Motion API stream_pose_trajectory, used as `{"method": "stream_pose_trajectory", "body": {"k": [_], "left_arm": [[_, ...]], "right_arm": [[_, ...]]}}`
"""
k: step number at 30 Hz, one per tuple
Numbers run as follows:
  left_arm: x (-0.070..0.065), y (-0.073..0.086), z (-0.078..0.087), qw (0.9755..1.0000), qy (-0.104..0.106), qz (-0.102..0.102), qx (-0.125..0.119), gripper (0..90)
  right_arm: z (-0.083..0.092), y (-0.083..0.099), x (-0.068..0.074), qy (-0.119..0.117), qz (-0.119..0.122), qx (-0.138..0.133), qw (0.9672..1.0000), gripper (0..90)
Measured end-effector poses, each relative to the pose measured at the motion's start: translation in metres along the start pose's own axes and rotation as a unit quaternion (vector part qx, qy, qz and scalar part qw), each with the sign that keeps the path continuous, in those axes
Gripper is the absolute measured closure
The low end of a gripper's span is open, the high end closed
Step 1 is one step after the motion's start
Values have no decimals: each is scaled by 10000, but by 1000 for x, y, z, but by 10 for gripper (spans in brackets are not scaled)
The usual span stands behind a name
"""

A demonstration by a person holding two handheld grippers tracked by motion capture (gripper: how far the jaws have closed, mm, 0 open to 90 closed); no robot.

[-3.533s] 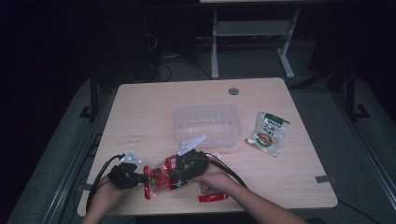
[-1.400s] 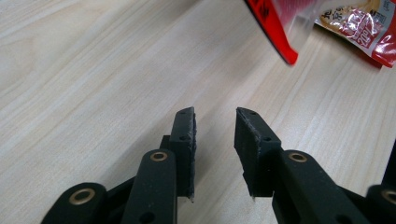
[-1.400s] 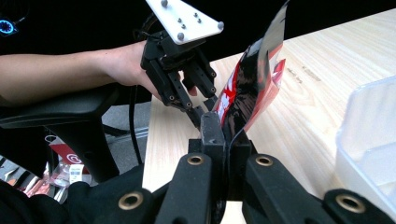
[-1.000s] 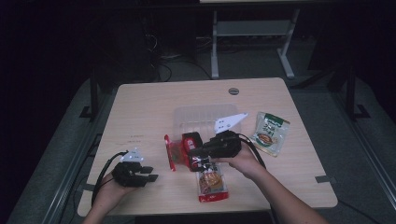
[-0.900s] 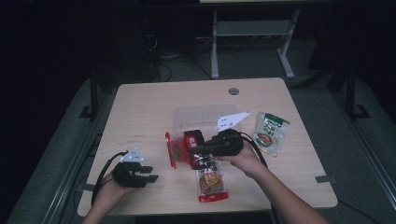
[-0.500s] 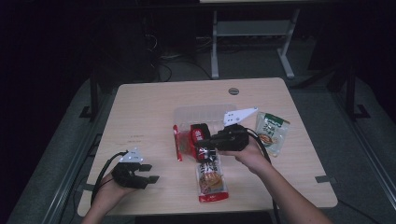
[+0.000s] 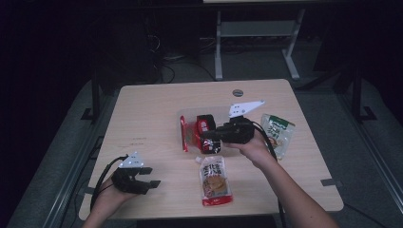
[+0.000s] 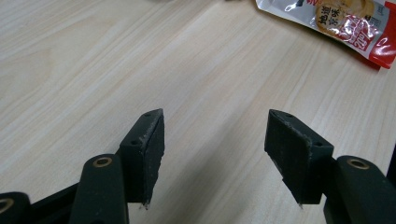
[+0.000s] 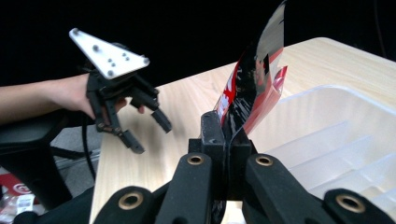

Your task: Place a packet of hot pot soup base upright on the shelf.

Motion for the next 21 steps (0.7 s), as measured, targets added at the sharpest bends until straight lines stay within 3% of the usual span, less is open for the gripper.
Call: {"method": "stream_pose_trajectory", "body": {"k": [5,11,21], "left_arm": [[0,-1,1,9999,-39,-114,-22,367],[-2,0,0,10000,24,28,-78,364],[-2,0,-2,9999,47,28,-102,363]], "right_arm": [[-1,-8,-7,202,16,-29,9998,899],[-6,-12,-21,364,-98,-119,9992,899],[-25,-9,-32,346,-196,16,9992,899]]}}
Point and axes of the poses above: each handheld gripper's, and its own axes: z roughly backward along the jaws, y roughly out of its underside, x roughly to its left, the point moved 1 cm from there along -z, roughly forward along the jaws, and after that the axes turned 2 degrees about -x, right-handed, at the moved point
